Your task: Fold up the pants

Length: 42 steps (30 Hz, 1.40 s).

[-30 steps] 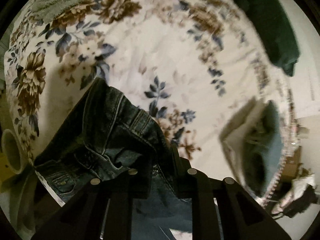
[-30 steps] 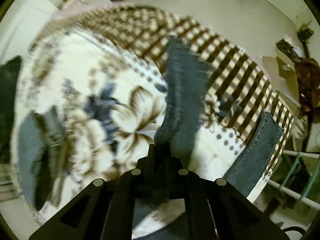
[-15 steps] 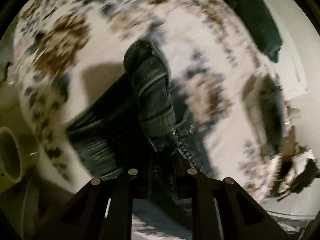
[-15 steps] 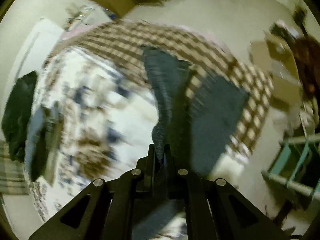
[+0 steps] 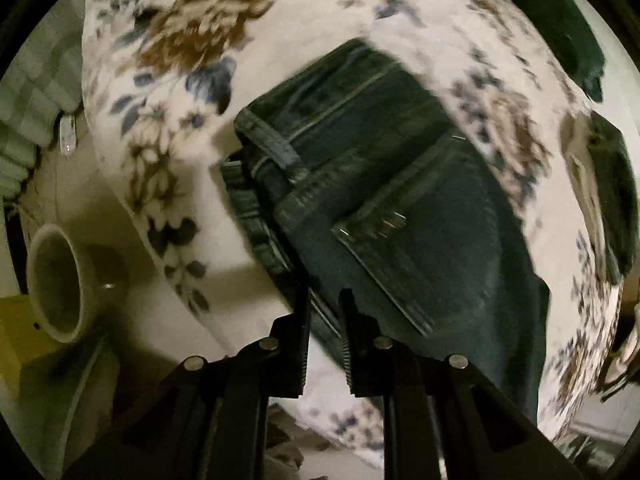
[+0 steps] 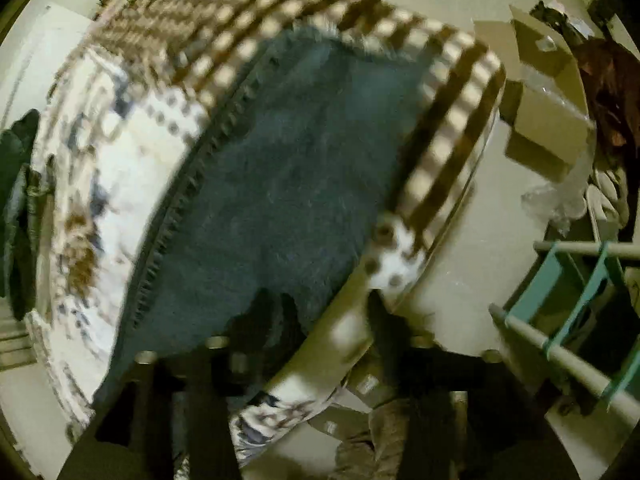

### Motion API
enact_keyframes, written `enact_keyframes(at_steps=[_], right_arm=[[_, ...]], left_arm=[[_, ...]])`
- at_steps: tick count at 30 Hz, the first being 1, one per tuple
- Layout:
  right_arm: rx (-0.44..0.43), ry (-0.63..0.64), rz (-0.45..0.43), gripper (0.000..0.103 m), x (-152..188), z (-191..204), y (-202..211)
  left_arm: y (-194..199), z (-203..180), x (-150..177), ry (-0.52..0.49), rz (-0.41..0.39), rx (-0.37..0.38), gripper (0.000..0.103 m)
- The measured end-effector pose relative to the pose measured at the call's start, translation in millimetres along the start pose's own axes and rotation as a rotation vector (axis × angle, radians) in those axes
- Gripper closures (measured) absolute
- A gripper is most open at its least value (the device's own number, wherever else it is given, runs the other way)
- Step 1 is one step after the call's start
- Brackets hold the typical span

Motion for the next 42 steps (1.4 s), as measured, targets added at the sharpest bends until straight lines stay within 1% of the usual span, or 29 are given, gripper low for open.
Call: enact_keyframes(at_steps=[1,2,3,5,7,8,10,12,15,16,18,19,21,23,26,27,28,29,30,31,32,33,35,36,38,40,41,42], right_arm=[[0.002,0.002,-0.018,0.043,-10,0,5],[0.008,0.000,-0.037,0.040,-20,-3,9],[0.013,-0.004,-0.061,0.039,-34,-7,11],[0.038,0.007,-0.084,0.039,-56,-10,7],[0.084,0.054,-0.112,0.039,-80,-13,-2],[0.114,0.099,-0.119,0.039,-92,-15,-11],[0.151,0.173,-0.105,0.039,-107,-14,-26],[0.167,0.265,-0.086,0.039,-118,-9,-45],[0.178,0.370,-0.020,0.039,-120,-6,-70],[0.186,0.398,-0.012,0.041,-120,-5,-74],[0.197,0.492,-0.045,0.089,-122,2,-76],[0.237,0.560,-0.076,0.102,-125,5,-74],[0.204,0.606,-0.121,0.102,-129,16,-64],[0.194,0.626,-0.197,0.102,-142,24,-43],[0.154,0.561,-0.278,0.102,-164,28,-11],[0.126,0.536,-0.294,0.102,-173,29,0],[0.100,0.519,-0.281,0.102,-176,31,4],[0.070,0.502,-0.250,0.102,-176,30,4],[0.039,0.476,-0.178,0.102,-174,27,-3],[0.019,0.457,-0.141,0.102,-166,31,-9],[0.003,0.433,-0.099,0.097,-165,28,-16],[0.015,0.430,-0.076,0.089,-161,24,-23],[0.022,0.425,-0.037,0.036,-149,17,-41],[0.015,0.420,-0.019,0.030,-145,16,-48],[0.020,0.411,0.012,0.030,-139,14,-62],[0.034,0.424,0.065,0.030,-127,11,-80],[0.058,0.439,0.103,0.030,-119,8,-91],[0.079,0.453,0.118,0.030,-114,6,-97]], left_arm=[[10,-8,2,-0.022,-0.016,0.009,0.082],[18,-16,4,-0.045,-0.033,0.017,0.068],[28,-33,7,-0.087,-0.057,0.032,0.046],[36,-55,11,-0.135,-0.085,0.065,0.021],[39,-85,17,-0.201,-0.115,0.095,0.020],[39,-101,21,-0.236,-0.123,0.106,0.020],[32,-134,34,-0.308,-0.128,0.116,0.020],[26,-149,41,-0.356,-0.123,0.135,0.020],[15,-184,62,-0.433,-0.105,0.162,0.020],[14,-193,71,-0.460,-0.102,0.166,0.020],[10,-211,90,-0.515,-0.095,0.176,0.020],[9,-214,97,-0.531,-0.088,0.177,0.020],[8,-223,111,-0.560,-0.074,0.180,0.020],[7,-228,123,-0.582,-0.061,0.181,0.020],[7,-231,134,-0.602,-0.049,0.179,0.020],[7,-231,136,-0.604,-0.045,0.180,0.020],[7,-231,138,-0.604,-0.040,0.180,0.020],[7,-232,141,-0.603,-0.035,0.181,0.020],[7,-232,142,-0.602,-0.032,0.181,0.020],[7,-232,144,-0.601,-0.027,0.181,0.020],[6,-233,146,-0.604,-0.025,0.180,0.020],[6,-234,148,-0.610,-0.023,0.177,0.020],[6,-236,151,-0.626,-0.022,0.175,0.020],[6,-237,153,-0.633,-0.020,0.176,0.020],[5,-240,157,-0.648,-0.015,0.175,0.020],[4,-243,161,-0.657,-0.011,0.180,0.020],[4,-244,162,-0.660,-0.009,0.180,0.020],[3,-245,163,-0.664,-0.007,0.179,0.020]])
Point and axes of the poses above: each gripper's, at about its wrist camera, not at the fingertips, and y roughly against the way its jaws point, z to its left, x to its underside, the point moved 10 cm from there along -y, roughly the way its jaws point, and after that the axes turned 15 degrees about -z, right-handed, at the moved point
